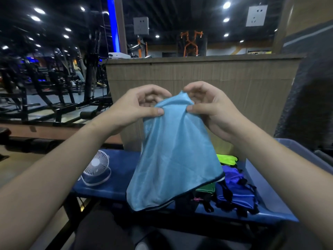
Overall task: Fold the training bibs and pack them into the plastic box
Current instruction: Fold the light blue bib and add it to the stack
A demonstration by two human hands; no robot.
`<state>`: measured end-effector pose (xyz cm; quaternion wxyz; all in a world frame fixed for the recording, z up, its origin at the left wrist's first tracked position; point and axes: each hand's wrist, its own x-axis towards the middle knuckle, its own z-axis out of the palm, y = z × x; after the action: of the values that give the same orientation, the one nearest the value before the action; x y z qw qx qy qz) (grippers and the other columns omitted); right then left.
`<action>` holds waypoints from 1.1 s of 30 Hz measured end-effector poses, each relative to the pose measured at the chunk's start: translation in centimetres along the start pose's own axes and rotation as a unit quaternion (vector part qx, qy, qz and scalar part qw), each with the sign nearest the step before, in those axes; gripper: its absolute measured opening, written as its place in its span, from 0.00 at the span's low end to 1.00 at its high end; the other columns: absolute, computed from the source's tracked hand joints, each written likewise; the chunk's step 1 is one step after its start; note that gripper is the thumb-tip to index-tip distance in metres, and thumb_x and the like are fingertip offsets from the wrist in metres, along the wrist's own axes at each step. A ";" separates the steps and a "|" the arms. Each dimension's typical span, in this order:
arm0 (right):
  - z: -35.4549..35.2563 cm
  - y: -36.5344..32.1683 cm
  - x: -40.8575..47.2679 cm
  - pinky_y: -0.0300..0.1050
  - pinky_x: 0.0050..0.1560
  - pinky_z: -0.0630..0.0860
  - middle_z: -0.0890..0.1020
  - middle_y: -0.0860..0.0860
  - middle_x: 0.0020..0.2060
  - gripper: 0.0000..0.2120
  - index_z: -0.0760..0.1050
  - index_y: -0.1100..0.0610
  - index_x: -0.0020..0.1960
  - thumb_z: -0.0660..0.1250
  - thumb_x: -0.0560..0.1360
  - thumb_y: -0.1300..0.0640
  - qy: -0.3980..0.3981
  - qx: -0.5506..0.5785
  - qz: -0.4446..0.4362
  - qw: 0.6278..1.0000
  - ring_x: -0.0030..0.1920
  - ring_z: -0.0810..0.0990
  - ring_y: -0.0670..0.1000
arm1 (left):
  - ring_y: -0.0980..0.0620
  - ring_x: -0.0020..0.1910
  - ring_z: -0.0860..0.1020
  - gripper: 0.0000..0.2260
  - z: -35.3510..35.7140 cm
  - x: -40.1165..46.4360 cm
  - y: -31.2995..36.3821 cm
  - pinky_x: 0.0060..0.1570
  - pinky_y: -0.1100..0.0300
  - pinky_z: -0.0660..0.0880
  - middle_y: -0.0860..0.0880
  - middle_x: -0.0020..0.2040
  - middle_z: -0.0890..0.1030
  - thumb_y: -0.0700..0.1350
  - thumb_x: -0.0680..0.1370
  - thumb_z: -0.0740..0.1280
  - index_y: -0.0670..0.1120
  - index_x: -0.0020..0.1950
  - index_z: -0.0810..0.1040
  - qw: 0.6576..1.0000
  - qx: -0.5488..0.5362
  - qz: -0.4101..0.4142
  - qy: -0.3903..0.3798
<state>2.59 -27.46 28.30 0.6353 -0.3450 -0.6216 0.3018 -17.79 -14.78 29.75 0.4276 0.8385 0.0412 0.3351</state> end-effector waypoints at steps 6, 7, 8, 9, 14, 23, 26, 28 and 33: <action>0.0 -0.5 0.3 0.39 0.46 0.74 0.79 0.52 0.40 0.19 0.76 0.57 0.50 0.61 0.72 0.79 0.054 -0.016 -0.039 0.998 0.42 0.78 0.48 | 0.51 0.54 0.83 0.18 0.8 -0.5 -0.3 0.49 0.60 0.79 0.46 0.59 0.84 0.41 0.76 0.72 0.47 0.66 0.77 0.989 -0.007 -0.116 -0.087; -0.1 -0.6 0.4 0.39 0.46 0.75 0.80 0.52 0.40 0.18 0.75 0.58 0.50 0.61 0.72 0.79 0.055 -0.017 -0.043 0.997 0.41 0.78 0.48 | 0.51 0.52 0.83 0.17 1.1 -0.7 -0.5 0.45 0.61 0.79 0.48 0.57 0.85 0.43 0.76 0.72 0.46 0.64 0.78 0.984 0.014 -0.137 -0.114; -0.2 -0.6 0.4 0.39 0.46 0.75 0.79 0.51 0.39 0.18 0.75 0.58 0.49 0.61 0.72 0.79 0.057 -0.019 -0.046 0.997 0.41 0.78 0.47 | 0.52 0.50 0.83 0.14 1.4 -0.9 -0.9 0.43 0.62 0.80 0.48 0.55 0.85 0.44 0.76 0.72 0.45 0.62 0.80 0.978 0.041 -0.150 -0.136; -0.3 -0.6 0.4 0.38 0.46 0.75 0.79 0.50 0.39 0.18 0.75 0.58 0.49 0.61 0.72 0.79 0.059 -0.024 -0.047 0.997 0.41 0.78 0.47 | 0.53 0.47 0.83 0.12 1.7 -1.0 -1.3 0.41 0.61 0.80 0.47 0.52 0.86 0.45 0.76 0.72 0.44 0.59 0.82 0.974 0.064 -0.155 -0.149; -1.5 -0.2 0.5 0.39 0.48 0.74 0.80 0.47 0.40 0.18 0.77 0.56 0.48 0.64 0.71 0.77 0.081 -0.092 -0.051 0.991 0.43 0.77 0.46 | 0.54 0.47 0.81 0.10 2.6 -1.0 -2.4 0.45 0.61 0.78 0.43 0.52 0.85 0.44 0.81 0.68 0.41 0.59 0.82 0.977 0.071 -0.143 -0.142; -4.2 0.6 -0.1 0.37 0.41 0.74 0.80 0.52 0.42 0.18 0.76 0.57 0.49 0.61 0.73 0.78 0.112 -0.056 -0.004 0.992 0.41 0.79 0.48 | 0.46 0.47 0.73 0.14 2.9 -0.4 -2.6 0.49 0.52 0.68 0.33 0.50 0.81 0.52 0.80 0.68 0.42 0.55 0.83 0.990 0.039 -0.097 -0.093; -4.7 0.7 -0.2 0.36 0.39 0.73 0.80 0.51 0.39 0.19 0.76 0.57 0.48 0.60 0.73 0.79 0.108 -0.053 0.017 0.993 0.38 0.78 0.48 | 0.44 0.49 0.70 0.18 2.7 -0.3 -2.5 0.53 0.47 0.66 0.33 0.48 0.77 0.49 0.81 0.66 0.34 0.56 0.78 0.989 0.023 -0.118 -0.090; -5.0 0.9 -0.2 0.36 0.37 0.71 0.80 0.52 0.38 0.20 0.77 0.57 0.47 0.59 0.71 0.79 0.112 -0.067 0.030 0.991 0.37 0.77 0.48 | 0.46 0.44 0.69 0.14 2.7 0.0 -2.5 0.49 0.51 0.67 0.42 0.44 0.74 0.46 0.82 0.64 0.34 0.51 0.78 0.989 0.043 -0.115 -0.081; -4.7 2.0 -0.7 0.40 0.38 0.69 0.78 0.55 0.37 0.17 0.78 0.60 0.45 0.58 0.62 0.72 0.072 -0.091 0.051 0.992 0.37 0.74 0.50 | 0.58 0.37 0.77 0.11 3.4 1.1 -1.3 0.39 0.65 0.72 0.54 0.38 0.81 0.42 0.84 0.62 0.45 0.46 0.81 0.992 0.071 -0.103 -0.024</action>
<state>7.34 -27.14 26.35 0.6286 -0.4532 -0.5806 0.2500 -14.58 -15.90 27.96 0.4005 0.8656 0.1408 0.2657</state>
